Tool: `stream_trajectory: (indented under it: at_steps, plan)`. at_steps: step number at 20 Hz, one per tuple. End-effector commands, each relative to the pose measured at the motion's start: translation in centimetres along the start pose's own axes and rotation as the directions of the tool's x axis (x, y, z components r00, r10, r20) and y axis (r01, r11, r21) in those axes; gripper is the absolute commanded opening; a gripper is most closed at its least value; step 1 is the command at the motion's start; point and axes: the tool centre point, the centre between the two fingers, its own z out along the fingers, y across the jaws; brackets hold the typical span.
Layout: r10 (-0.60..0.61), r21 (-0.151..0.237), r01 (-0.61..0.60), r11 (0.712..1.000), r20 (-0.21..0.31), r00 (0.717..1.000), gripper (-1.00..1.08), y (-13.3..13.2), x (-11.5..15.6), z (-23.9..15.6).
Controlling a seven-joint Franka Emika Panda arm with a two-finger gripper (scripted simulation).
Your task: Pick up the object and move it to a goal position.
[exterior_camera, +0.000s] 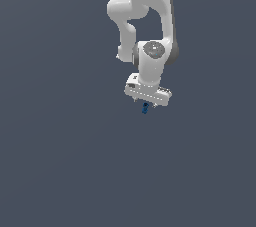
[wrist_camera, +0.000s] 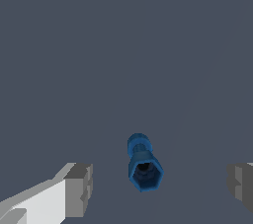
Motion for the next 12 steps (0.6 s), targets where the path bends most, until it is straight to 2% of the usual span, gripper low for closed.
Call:
stream_trajectory:
  at_steps: [1, 12]
  plan:
    - [0.033, 0.001, -0.033, 0.999, -0.004, 0.999, 1.00, -0.1, -0.6, 0.3]
    - [0.082, 0.003, -0.082, 0.997, -0.010, 0.997, 1.00, -0.4, -1.6, 0.8]
